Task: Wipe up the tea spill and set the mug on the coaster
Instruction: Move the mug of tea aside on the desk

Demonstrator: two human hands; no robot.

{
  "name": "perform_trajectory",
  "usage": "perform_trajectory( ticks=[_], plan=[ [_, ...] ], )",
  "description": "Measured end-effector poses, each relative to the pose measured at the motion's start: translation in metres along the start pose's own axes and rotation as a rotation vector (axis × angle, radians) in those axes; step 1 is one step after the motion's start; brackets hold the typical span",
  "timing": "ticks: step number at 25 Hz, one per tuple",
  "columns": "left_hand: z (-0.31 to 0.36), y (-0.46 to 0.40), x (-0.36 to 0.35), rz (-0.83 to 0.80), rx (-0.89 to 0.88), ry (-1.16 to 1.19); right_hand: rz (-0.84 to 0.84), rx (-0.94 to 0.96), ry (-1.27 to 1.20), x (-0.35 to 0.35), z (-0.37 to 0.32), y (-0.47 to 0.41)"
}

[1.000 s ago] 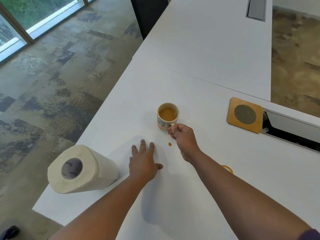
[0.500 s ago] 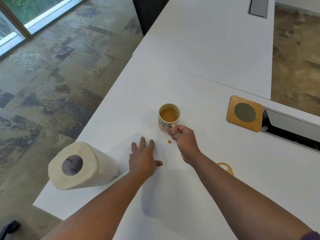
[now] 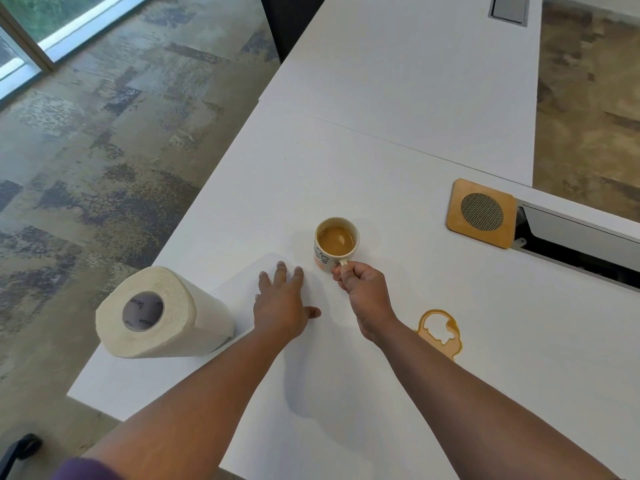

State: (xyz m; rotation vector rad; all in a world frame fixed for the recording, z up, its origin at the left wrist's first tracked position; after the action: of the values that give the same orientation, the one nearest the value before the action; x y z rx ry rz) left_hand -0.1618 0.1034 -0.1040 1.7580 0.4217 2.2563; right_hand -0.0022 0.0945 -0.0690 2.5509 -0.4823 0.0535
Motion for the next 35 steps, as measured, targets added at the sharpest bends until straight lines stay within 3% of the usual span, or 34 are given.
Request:
perform_trajectory(
  ticks=[23, 26, 31, 35],
  plan=[
    [-0.006, 0.008, -0.005, 0.018, -0.029, 0.016, 0.011, -0.033, -0.055, -0.001, 0.011, 0.018],
    [-0.005, 0.01, -0.004, 0.022, -0.028, 0.012, 0.076, 0.011, 0.046, 0.0, 0.013, 0.022],
    [-0.009, 0.026, -0.002, 0.066, -0.005, 0.137, 0.366, 0.183, 0.16, 0.006, 0.005, 0.032],
    [-0.004, 0.048, 0.018, 0.187, -0.026, 0.307, 0.344, 0.325, 0.198, 0.0, -0.001, 0.048]
  ],
)
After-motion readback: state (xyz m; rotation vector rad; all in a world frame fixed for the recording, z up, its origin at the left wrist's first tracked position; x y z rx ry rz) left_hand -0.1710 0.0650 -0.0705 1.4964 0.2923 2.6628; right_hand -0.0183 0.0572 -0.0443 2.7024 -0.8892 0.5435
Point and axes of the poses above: each hand's wrist, its own y-axis away from the middle knuckle, its own x-axis out of the back of the hand, z = x × y, the point moved 1 cm from there along -y, towards the middle knuckle, and after that the axes turned 7 degrees about z, right-handed, at the moved point
